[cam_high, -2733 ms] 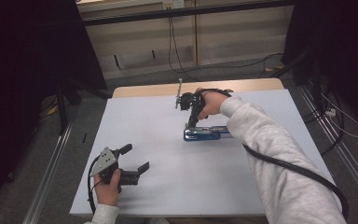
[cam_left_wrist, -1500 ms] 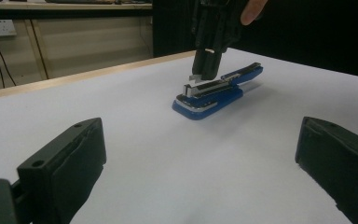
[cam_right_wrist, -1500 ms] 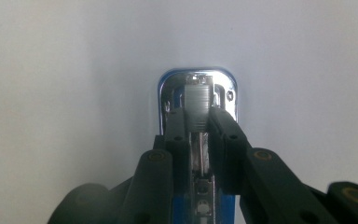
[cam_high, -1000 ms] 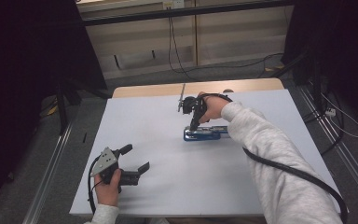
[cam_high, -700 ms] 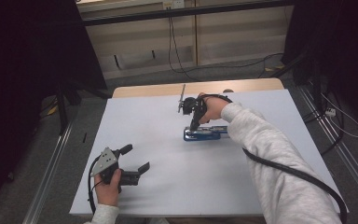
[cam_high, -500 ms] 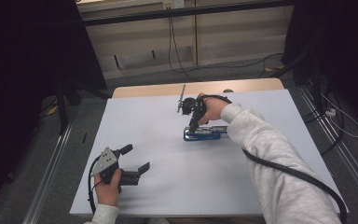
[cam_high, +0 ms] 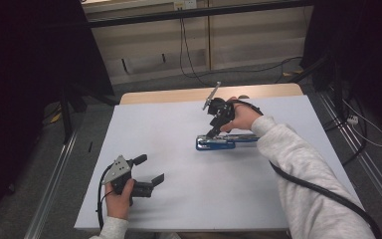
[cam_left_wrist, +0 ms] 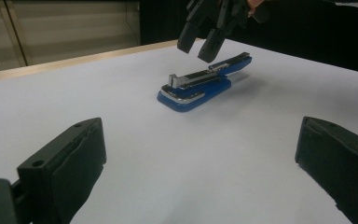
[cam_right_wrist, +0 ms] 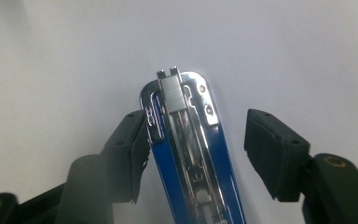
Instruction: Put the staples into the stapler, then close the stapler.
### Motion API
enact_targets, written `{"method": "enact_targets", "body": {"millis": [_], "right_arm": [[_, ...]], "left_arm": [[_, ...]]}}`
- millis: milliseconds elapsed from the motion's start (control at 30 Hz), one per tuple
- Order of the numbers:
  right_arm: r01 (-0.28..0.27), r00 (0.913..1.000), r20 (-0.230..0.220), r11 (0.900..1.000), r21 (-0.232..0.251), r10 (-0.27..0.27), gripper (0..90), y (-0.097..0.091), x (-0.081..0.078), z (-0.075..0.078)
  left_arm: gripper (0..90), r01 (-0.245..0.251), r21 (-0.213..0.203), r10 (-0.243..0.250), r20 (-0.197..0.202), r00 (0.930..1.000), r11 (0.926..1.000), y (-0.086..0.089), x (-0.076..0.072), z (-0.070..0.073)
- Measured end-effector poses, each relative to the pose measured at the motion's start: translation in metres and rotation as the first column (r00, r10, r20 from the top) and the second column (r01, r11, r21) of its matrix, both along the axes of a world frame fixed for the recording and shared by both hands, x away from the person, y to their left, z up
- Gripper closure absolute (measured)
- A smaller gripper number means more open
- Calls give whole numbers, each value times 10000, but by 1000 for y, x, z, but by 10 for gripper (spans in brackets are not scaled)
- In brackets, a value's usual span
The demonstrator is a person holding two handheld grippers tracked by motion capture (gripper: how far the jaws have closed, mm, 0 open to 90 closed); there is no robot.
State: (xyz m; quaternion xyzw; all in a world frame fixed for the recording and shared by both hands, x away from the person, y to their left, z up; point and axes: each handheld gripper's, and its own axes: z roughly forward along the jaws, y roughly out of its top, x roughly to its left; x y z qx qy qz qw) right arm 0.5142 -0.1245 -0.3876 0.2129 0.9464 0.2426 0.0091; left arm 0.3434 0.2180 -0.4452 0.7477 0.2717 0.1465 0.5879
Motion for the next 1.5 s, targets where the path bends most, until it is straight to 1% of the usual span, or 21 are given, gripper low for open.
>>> {"method": "enact_targets", "body": {"millis": [33,167,200,333,433,500,567,633,733,767,800,833,933,1033,1100,1133,1233,1300,1367,1433,1500], "right_arm": [[107,9999,68,9999,115,-108,366,-4,-1,0],[563,9983,135,9961,680,-573,310,-24,-7,-1],[761,9969,146,9943,754,-774,298,-29,-10,-2],[1093,9934,237,9886,1035,-1123,248,-45,-16,-3],[1384,9895,241,9818,1300,-1427,219,-57,-22,-3],[1537,9865,344,9779,1416,-1600,184,-63,-25,-3],[1639,9838,476,9750,1498,-1727,164,-69,-29,-4],[1856,9794,498,9695,1602,-1957,135,-75,-34,-5],[2139,9710,717,9629,1643,-2279,113,-84,-44,-7],[2221,9675,873,9623,1570,-2375,97,-89,-48,-9],[2362,9641,852,9587,1584,-2516,95,-91,-50,-10],[2398,9622,932,9581,1566,-2560,95,-95,-55,-12],[2625,9553,931,9498,1702,-2807,96,-103,-65,-16],[2790,9486,1032,9444,1738,-2992,96,-111,-74,-21],[2923,9450,895,9352,1998,-3145,98,-115,-79,-24],[2975,9423,939,9323,2059,-3214,98,-117,-81,-25],[3143,9355,976,9260,2093,-3396,98,-124,-87,-27],[3280,9282,1096,9209,2106,-3557,98,-128,-90,-28],[3464,9189,1119,9095,2300,-3783,98,-134,-94,-28],[3584,9132,1128,9034,2353,-3917,98,-139,-97,-27],[3701,9066,1155,8961,2450,-4060,97,-145,-101,-27]], "left_arm": [[17,40,-23,-40,-112,9999,10000,-1,0,0],[17,72,-117,-74,-206,9998,9999,-4,5,0],[18,73,-109,-76,-203,9998,9999,-5,6,1],[17,48,-185,-52,-234,9997,9998,-8,9,3],[17,-7,-99,5,-259,9997,10000,-9,11,4],[17,-57,11,57,-291,9996,10000,-12,12,6],[17,-27,1,27,-328,9995,10000,-14,13,7],[16,0,-7,0,-406,9992,10000,-17,14,8],[17,-19,175,28,-497,9988,9998,-24,18,9],[17,-2,213,13,-546,9985,9998,-25,19,8],[16,-33,296,52,-634,9980,9996,-27,20,8],[17,-83,295,102,-668,9977,9995,-29,21,8],[17,-36,433,66,-694,9976,9991,-35,24,7],[17,11,407,18,-712,9975,9992,-40,28,6],[17,-32,538,72,-740,9972,9985,-42,30,5],[17,-56,607,103,-777,9969,9981,-44,32,5],[18,-150,528,196,-870,9960,9985,-50,37,5],[18,-192,641,246,-840,9962,9978,-54,41,6],[20,-216,587,269,-899,9956,9980,-59,44,6],[20,-203,675,267,-964,9950,9975,-63,47,6],[21,-328,749,401,-990,9943,9967,-66,49,6]]}}
